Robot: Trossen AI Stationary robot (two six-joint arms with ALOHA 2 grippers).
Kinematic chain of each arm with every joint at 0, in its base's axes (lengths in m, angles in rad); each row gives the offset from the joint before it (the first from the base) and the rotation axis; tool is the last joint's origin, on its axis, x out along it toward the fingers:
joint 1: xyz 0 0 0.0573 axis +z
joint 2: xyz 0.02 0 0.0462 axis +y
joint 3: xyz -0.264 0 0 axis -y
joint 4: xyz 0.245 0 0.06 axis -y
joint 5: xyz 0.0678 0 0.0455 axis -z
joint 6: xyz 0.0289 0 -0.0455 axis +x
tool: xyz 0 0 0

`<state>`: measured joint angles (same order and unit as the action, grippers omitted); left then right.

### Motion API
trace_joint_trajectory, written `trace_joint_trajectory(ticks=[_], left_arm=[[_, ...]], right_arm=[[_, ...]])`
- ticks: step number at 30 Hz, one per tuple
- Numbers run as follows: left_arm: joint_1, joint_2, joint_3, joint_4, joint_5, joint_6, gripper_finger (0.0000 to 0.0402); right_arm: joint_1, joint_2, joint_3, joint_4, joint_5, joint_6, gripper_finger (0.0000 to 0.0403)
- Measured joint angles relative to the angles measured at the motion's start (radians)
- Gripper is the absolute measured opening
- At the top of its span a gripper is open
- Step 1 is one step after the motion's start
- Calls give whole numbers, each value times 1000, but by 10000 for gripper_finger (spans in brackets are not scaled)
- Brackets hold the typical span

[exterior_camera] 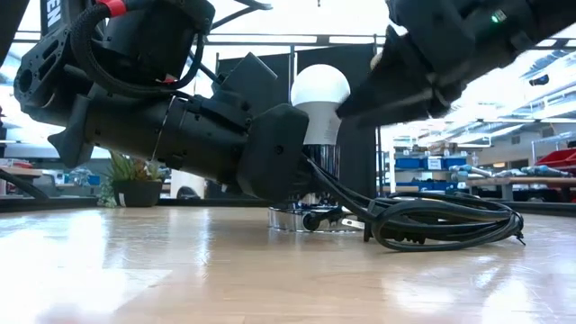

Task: Screw lightbulb
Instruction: Remove the white lightbulb from the silver lamp

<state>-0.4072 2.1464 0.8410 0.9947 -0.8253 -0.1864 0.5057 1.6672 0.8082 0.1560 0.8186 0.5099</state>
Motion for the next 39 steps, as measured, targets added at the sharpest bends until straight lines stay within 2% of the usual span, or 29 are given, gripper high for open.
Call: trace_joint_trajectory(ticks=[8, 18, 20, 23, 25, 27, 33, 39], left_arm=[[0, 0, 0, 6, 0, 0, 188], [2, 0, 0, 6, -12, -5, 188], [2, 0, 0, 6, -12, -4, 188], [-2, 0, 0, 8, 5, 0, 188], [-1, 0, 0, 8, 7, 0, 188], [0, 0, 0, 8, 6, 0, 188], [0, 0, 0, 8, 2, 0, 188], [0, 0, 0, 8, 0, -1, 188]], right_arm=[[-45, 0, 0, 86, -33, -102, 379], [-90, 0, 1, 4, -32, -79, 378], [-80, -6, 2, -106, 15, 6, 374], [-67, -10, 0, -345, 90, 284, 367], [-58, -11, -1, -493, 85, 527, 360], [-43, -11, -2, -514, 39, 602, 352], [12, -11, 0, -164, -13, 214, 346], [-14, -11, 0, 71, -34, -80, 346]])
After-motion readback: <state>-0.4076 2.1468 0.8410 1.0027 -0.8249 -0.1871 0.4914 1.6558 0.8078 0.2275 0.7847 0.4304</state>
